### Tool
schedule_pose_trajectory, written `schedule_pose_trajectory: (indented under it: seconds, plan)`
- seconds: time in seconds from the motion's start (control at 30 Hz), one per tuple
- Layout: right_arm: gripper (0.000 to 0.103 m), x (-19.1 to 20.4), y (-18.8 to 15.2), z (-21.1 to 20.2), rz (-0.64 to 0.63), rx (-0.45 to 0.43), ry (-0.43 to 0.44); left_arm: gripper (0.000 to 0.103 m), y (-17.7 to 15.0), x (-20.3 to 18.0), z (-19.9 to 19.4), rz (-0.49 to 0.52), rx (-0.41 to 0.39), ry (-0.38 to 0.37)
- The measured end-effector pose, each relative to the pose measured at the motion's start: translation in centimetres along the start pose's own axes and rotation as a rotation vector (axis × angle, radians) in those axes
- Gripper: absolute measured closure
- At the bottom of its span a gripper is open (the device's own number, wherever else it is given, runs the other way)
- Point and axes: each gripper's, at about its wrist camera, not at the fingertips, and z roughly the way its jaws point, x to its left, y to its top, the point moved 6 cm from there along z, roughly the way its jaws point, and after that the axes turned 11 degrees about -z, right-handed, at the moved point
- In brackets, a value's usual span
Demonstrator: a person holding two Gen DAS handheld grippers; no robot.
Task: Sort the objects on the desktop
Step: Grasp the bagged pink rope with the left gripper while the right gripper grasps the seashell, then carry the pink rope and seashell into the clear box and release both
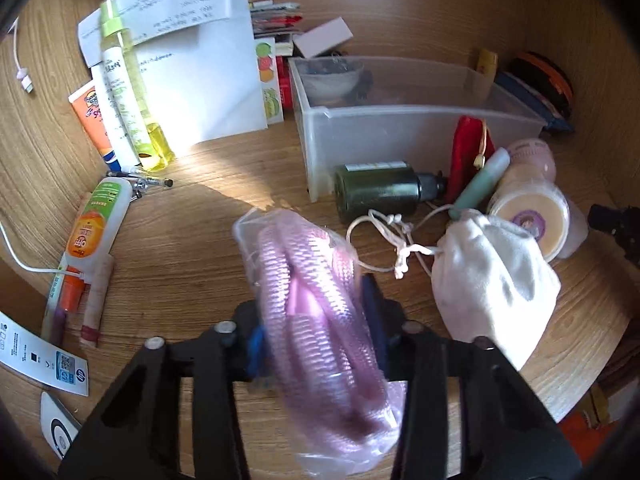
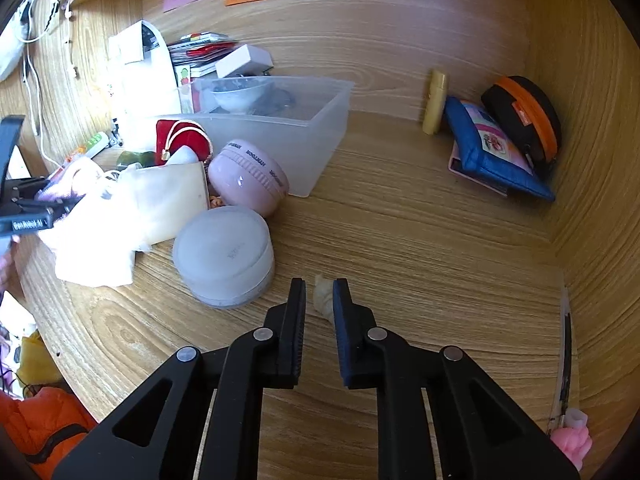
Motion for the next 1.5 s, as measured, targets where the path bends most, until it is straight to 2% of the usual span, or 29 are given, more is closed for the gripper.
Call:
schedule_pose_trajectory:
  seconds: [0.2,0.33,0.5,0.6,0.7,0.73,0.77,0.9,0.93,0.97,1.0,1.2,1.5]
  plan:
    - [0.091,-0.4,-0.4,-0.5,0.028,-0.004,0.008,0.07,-0.1,0.5,-0.5,-0.022,-0.017,-0.001]
    - [0.09,-0.3,-0.7,-0.8,0.013,0.014,-0.008,0.07,-0.6,-0.4,-0.6,0.014,-0.022,-0.004]
    - [0.09,-0.4,-1.1,0.1,0.004,0.048,-0.02,0.069,-2.2,-2.3,1.0,0.075,0.041,-0.015]
    - [0.089,-0.6,-1.1,0.8,0.012,0.073,-0.002,0.069,-2.2,-2.4,1.5,0.073,0.041,-0.02]
    - [0.08,-0.7,-0.9,1.6,0.012,0.098,-0.003,0.069,-2.0,-2.2,1.8,0.045,0.056,-0.05]
    - [0.07,-0.7,-0.8,1.9,0.007,0.103,0.001,0.069,-1.9,-2.1,1.8,0.036,0.056,-0.052]
    - [0.065,-0.8,-0.7,1.9,0.008,0.105,-0.001,0.069,-1.8,-1.9,2.0,0.027,0.054,-0.042]
    - [0.065,-0.8,-0.4,2.2,0.0,0.104,0.015,0.075,-1.2,-1.4,2.0,-0.021,0.042,-0.047]
    - [0.07,-0.7,-0.3,2.3,-0.003,0.107,0.018,0.077,-1.1,-1.3,2.0,-0.032,0.039,-0.054]
    - [0.085,-0.7,-0.3,2.4,-0.005,0.105,0.02,0.078,-0.9,-1.1,1.9,-0.047,0.032,-0.059]
    - [0.087,-0.8,-0.2,2.4,0.0,0.104,0.016,0.08,-0.7,-0.9,1.7,-0.053,0.025,-0.06]
    - [0.087,-1.5,1.6,0.6,0.034,0.017,-0.005,0.081,0.6,-0.9,-0.2,-0.048,-0.041,-0.064]
    - [0.087,0.1,6.5,-2.4,-0.016,-0.14,0.018,0.081,4.1,-0.9,-3.4,-0.082,-0.138,-0.124]
